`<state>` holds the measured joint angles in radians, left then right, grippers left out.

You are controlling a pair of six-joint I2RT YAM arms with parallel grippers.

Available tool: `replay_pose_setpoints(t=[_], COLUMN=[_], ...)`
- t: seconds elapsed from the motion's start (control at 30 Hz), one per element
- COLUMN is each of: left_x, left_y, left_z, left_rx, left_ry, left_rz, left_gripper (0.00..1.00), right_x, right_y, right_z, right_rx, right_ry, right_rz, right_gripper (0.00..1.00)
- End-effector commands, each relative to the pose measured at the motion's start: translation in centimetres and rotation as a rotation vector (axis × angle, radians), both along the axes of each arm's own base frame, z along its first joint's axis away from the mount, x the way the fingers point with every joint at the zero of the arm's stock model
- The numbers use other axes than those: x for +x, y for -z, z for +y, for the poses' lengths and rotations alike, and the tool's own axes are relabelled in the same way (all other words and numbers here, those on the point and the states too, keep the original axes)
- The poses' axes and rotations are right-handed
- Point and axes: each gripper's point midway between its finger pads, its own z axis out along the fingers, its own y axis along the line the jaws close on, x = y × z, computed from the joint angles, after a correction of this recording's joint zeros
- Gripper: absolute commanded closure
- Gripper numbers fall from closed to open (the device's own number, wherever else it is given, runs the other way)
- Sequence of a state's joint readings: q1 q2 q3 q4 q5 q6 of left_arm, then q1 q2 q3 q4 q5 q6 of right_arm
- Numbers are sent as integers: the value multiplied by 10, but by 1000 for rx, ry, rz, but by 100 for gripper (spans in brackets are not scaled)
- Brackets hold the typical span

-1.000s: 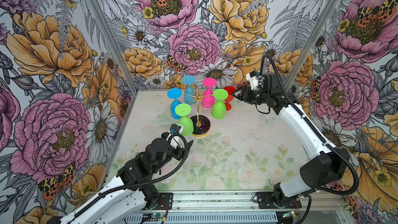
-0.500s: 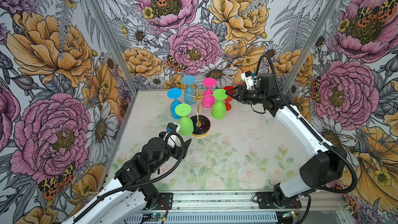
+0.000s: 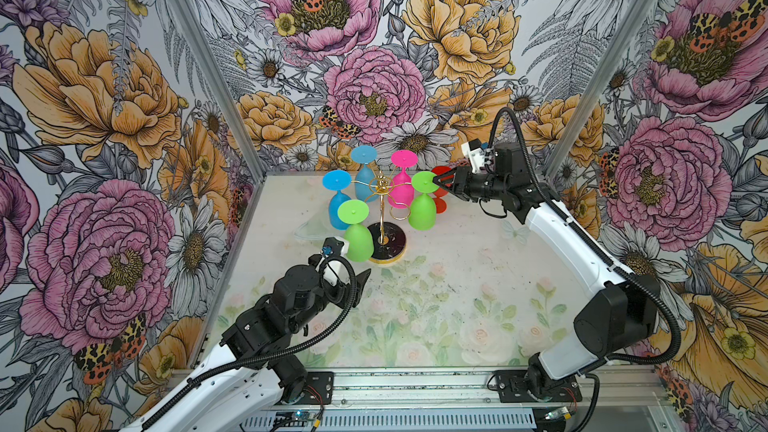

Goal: Take the wine glass off the wine glass rack
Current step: 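Close the right gripper on the green glass foot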

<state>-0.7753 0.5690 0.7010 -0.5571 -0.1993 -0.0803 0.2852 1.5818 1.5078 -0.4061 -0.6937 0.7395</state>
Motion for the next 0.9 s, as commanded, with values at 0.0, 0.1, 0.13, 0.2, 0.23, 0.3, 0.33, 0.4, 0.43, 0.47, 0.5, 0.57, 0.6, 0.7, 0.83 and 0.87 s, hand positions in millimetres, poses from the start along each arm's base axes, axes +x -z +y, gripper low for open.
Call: replay_pose_setpoints(t=[0.0,0.1,0.13,0.2,0.23,0.3,0.33,0.4,0.43,0.47,0.5,0.57,0.6,0.7,0.83,0.87], left_x=[-1,-1,-1,-1,-2,-2,-2,-2,-2,-1,-2,-1,-1,-1,-1,-1], left_y=[-3,-3,-2,-2,-2,-2,-3,-3,-3,-3,-3,-3,-3,-3,-3,-3], left_z=[-1,-1,-1,-2,-2,-2,-2,-2,-2,-1,-1,-1,-1,-1,-1,-1], left_rx=[-29,-31,-30,-31,-31,-30,-30,-31,-32,-31,-32,-31,-31,-29,-29,-29], left_ry=[10,10,11,12,13,14,14,13,13,12,12,12,10,10,10,11], left_rz=[-9,-7,-6,-6,-5,-6,-7,-8,-8,-8,-9,-8,-9,-9,-10,-9], left_gripper=[10,10,10,10,10,10,10,10,10,10,9,9,9,9,9,9], right_x=[1,0,0,0,0,1,1,2,1,1,1,0,-1,-2,-4,-4], right_y=[-1,0,-1,1,0,2,2,3,2,1,0,-2,-3,-3,-7,-8], right_z=[8,10,10,11,11,11,11,11,12,12,11,12,12,13,13,13], right_rx=[32,42,46,49,51,52,53,55,56,58,60,62,63,67,76,78], right_ry=[-26,-33,-35,-38,-38,-38,-35,-38,-39,-40,-39,-42,-43,-50,-55,-56], right_rz=[-7,2,3,8,8,12,13,16,15,15,13,8,6,9,5,5], right_gripper=[67,70,71,72,73,76,78,81,82,83,85,87,88,91,95,96])
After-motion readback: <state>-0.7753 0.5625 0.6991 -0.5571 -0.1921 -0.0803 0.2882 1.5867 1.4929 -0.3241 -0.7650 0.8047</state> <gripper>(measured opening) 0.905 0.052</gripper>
